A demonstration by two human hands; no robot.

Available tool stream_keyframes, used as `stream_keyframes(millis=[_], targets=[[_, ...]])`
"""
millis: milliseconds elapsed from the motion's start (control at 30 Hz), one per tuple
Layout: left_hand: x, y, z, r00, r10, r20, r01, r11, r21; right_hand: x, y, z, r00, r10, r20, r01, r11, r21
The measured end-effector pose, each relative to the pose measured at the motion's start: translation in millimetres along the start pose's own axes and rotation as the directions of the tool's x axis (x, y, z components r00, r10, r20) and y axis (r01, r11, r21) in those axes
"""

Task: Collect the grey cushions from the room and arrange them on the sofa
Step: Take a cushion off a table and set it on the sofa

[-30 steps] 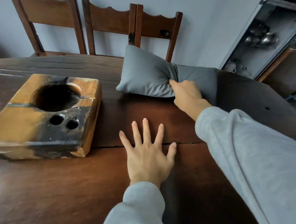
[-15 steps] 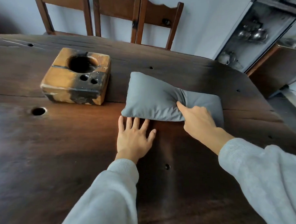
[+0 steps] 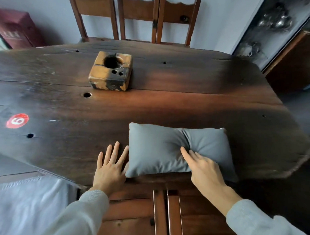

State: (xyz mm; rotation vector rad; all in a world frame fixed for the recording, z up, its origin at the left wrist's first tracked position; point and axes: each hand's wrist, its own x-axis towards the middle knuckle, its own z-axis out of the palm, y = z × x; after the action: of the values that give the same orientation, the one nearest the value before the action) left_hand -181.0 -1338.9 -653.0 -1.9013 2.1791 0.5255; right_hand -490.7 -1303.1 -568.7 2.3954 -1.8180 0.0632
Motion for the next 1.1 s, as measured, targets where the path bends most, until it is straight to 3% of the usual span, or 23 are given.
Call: stream_keyframes(millis=[100,167,233,300,367,467,533,600,733,1100], targets=[[-27,0,-13,0.997,-0.046,0.069,0.048,0.999,-0.026,-24,-2,-6,0.996,-0.004,0.086,-0.001,0.999,0.053],[-34,6,-31,0.989,-0.148,0.006,0.144,0.952,-0.269,-28,5,-11,0.998,-0.014,0.064,0.005,0.991,0.136],[-40,11,-45,0.960,-0.268,-0.083,0.172,0.796,-0.581,-26,15,-18,0.991,0.092,0.101,-0.120,0.937,0.327],[-45,21,-51,0.926,-0.364,-0.097,0.155,0.602,-0.783,-22,26,-20,0.956,0.275,0.104,-0.291,0.826,0.484],[-48,34,-54,0.926,-0.373,-0.055,0.145,0.486,-0.862,-17,42,-16,0.887,0.446,0.121,-0.437,0.725,0.532],[-34,55,-50,0.937,-0.350,0.017,0.170,0.411,-0.896,-11,71,-2,0.731,0.609,0.308,-0.669,0.551,0.499],[-23,68,-47,0.944,-0.322,0.070,0.187,0.349,-0.918,-10,84,9,0.614,0.634,0.470,-0.774,0.371,0.513],[-13,75,-41,0.943,-0.324,0.072,0.195,0.365,-0.910,-11,91,19,0.559,0.617,0.553,-0.803,0.236,0.548],[-6,71,-41,0.937,-0.350,0.010,0.163,0.411,-0.897,-5,100,28,0.537,0.615,0.577,-0.801,0.159,0.577],[-25,74,-75,0.931,-0.342,-0.127,-0.012,0.320,-0.947,-14,108,-7,0.626,0.634,0.454,-0.644,0.091,0.760]])
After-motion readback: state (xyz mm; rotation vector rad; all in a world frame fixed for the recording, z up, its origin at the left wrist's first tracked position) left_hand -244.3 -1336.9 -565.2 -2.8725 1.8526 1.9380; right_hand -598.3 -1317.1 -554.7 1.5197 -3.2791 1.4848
